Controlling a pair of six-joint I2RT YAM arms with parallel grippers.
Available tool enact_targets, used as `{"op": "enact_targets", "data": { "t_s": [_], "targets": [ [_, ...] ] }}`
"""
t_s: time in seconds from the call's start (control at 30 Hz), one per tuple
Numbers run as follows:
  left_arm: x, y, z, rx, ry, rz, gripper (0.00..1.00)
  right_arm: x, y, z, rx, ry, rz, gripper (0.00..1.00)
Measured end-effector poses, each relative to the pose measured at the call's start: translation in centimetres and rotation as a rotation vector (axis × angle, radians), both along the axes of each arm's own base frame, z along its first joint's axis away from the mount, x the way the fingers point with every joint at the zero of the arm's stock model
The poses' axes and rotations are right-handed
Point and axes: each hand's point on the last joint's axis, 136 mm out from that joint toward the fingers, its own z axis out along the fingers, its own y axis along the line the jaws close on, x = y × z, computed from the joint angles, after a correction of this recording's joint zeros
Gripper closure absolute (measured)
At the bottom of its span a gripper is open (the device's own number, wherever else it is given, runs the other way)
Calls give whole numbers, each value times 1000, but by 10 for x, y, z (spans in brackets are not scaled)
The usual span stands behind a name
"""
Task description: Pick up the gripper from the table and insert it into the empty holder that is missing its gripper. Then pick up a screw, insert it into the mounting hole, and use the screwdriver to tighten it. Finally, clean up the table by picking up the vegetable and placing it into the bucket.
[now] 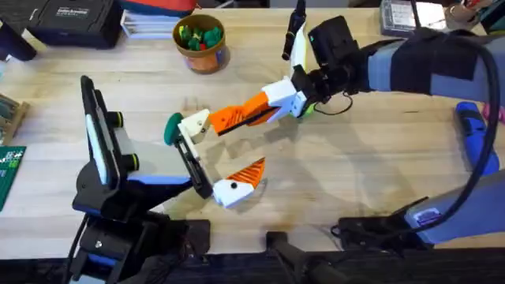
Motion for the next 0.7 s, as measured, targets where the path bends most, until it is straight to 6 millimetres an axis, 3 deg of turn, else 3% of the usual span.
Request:
{"op": "enact_targets", "data": {
  "t_s": [0.43, 0.7],
  "targets": [
    [4, 2, 0, -3, 7, 28, 16, -1, 9, 0, -20, 20, 14, 992],
    [0, 0, 0, -9, 19, 3, 15, -1, 12, -12, -33, 60, 24, 992]
  ]
}}
